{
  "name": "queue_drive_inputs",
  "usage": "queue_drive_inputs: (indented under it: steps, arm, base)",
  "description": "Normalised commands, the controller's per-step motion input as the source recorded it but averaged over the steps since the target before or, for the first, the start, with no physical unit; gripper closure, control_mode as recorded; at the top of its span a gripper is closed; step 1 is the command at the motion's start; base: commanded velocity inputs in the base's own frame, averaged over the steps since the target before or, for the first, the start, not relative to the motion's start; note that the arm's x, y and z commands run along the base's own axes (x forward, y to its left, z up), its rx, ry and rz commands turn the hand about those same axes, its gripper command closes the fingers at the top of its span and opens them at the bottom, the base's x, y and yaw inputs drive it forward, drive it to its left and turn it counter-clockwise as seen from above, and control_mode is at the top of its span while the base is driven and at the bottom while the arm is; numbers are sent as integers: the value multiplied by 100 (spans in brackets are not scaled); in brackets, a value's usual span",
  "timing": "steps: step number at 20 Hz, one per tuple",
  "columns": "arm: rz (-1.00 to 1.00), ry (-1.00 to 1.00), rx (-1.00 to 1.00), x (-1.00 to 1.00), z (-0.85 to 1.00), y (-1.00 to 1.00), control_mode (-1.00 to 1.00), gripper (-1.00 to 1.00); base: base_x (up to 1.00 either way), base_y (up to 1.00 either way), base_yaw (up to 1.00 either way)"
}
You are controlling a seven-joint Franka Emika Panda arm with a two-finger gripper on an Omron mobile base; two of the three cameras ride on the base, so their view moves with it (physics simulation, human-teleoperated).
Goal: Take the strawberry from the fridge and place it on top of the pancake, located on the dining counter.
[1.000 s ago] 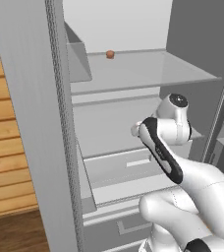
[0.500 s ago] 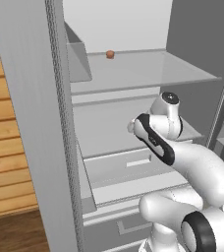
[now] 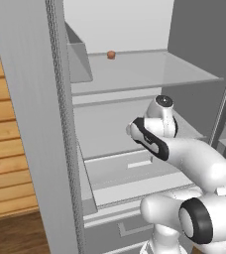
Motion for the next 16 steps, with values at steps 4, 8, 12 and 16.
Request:
queue_drive_inputs:
  steps: [4,8,12,16]
  arm:
    - [-3,-3,0,2,0,0,-100,-100]
    - [-2,-2,0,5,0,0,-100,-100]
    - [-1,-1,0,19,0,0,-100,-100]
    - [-1,0,0,21,0,0,-100,-100]
  base:
    - [0,0,0]
    - [0,0,0]
    - [0,0,0]
    - [0,0,0]
